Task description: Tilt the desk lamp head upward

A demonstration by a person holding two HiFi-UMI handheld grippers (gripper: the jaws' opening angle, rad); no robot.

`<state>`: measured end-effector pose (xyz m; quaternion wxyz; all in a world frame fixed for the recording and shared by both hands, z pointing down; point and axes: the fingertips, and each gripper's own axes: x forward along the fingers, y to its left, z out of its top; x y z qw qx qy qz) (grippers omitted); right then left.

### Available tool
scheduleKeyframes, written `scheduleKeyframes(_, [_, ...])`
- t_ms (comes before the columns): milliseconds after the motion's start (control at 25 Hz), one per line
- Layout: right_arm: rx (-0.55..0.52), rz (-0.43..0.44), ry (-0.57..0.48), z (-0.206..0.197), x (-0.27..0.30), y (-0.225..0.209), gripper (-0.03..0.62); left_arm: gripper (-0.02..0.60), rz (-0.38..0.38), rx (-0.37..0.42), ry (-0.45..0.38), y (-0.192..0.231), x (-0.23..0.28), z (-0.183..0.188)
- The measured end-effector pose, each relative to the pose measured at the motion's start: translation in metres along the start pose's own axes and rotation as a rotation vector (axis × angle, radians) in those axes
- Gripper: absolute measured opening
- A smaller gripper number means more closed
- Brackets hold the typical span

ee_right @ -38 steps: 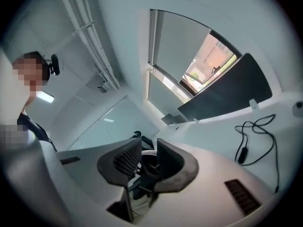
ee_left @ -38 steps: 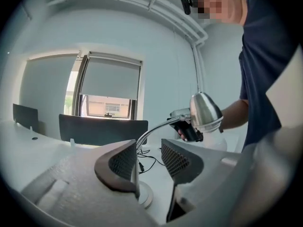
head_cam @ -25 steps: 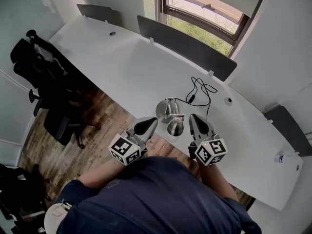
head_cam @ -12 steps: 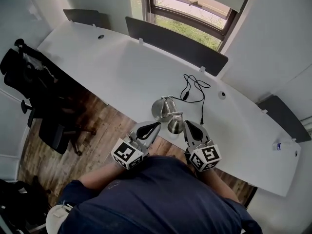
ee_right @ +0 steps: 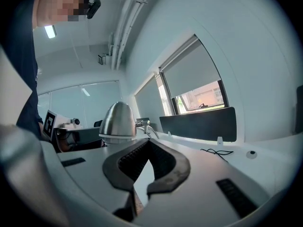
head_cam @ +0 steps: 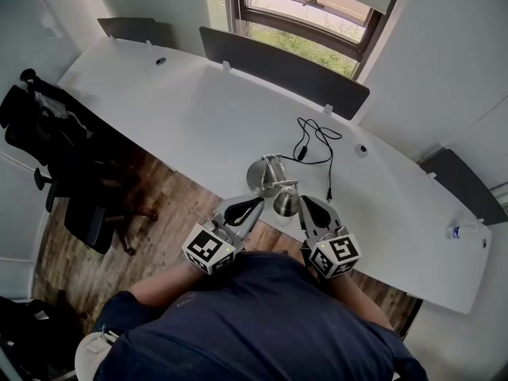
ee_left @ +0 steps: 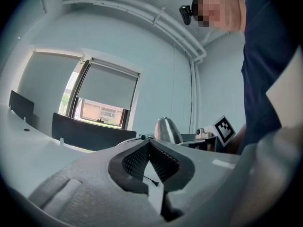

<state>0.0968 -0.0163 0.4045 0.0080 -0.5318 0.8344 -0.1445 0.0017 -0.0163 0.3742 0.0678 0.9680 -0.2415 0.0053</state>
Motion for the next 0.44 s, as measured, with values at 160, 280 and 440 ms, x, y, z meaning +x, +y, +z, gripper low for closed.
scheduleKeyframes(160, [0.003, 0.007, 0.000, -0.0012, 0.0011, 0.0020, 0.009, 0.006, 0.004, 0.001, -0.004, 0.0006, -0.0006, -0.0004])
scheduleKeyframes(280, [0.009, 0.011, 0.003, -0.0023, 0.0019, 0.0026, 0.009, 0.007, 0.005, 0.003, -0.006, 0.0007, -0.0013, 0.0013])
scheduleKeyframes(440, [0.039, 0.015, 0.010, -0.0041, 0.0023, 0.0017, 0.009, 0.007, 0.005, 0.001, -0.003, 0.0005, -0.0029, -0.0003])
